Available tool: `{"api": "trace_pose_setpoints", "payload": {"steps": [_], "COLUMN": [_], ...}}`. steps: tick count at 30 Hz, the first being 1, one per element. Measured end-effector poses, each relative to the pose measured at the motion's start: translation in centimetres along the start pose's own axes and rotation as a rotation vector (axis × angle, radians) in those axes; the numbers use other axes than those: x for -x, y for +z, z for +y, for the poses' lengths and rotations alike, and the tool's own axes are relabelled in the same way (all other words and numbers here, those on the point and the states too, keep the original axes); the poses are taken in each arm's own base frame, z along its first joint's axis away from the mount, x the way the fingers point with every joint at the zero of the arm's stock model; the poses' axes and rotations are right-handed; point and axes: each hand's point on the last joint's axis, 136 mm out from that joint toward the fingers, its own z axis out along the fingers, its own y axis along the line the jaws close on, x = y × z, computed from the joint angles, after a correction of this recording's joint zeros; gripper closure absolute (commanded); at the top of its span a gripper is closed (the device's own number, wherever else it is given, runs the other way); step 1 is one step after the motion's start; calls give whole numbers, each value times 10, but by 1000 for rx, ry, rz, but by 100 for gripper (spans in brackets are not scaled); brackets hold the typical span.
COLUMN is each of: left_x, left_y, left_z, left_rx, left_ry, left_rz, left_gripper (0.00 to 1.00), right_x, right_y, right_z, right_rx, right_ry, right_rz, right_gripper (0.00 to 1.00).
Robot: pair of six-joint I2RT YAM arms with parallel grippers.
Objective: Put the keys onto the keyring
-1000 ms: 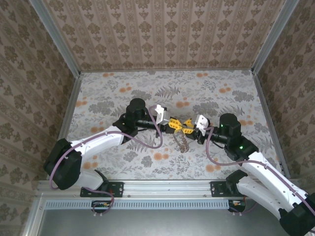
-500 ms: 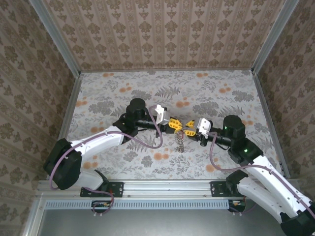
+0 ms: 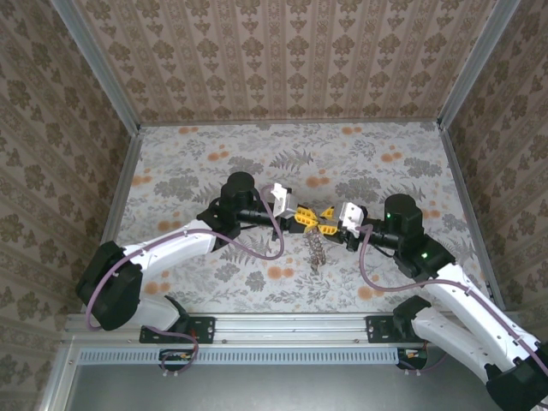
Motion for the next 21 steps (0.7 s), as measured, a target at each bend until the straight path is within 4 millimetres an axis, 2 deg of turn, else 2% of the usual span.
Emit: {"api": "trace_pose_setpoints", "payload": {"steps": [7,13,16,21], "left_x": [0,-2,-5,-11], "left_y": [1,1,2,2], "left_z": [-1,-1,-2,-6], "left_rx": [2,-2,-11,-24], "left_ry": [1,19,25,36], "left_rz": [1,14,39,71], "left_gripper": [100,100,100,100], "right_x": [1,-2,-6,-10], "right_y": [0,1,1,1], "right_z": [2,6,8,13], "right_rx": [17,45,57,77], "right_ry": [28,65,76,91], "right_rz": [-8,-2,12,26], "right_gripper": [76,97,100,100]}}
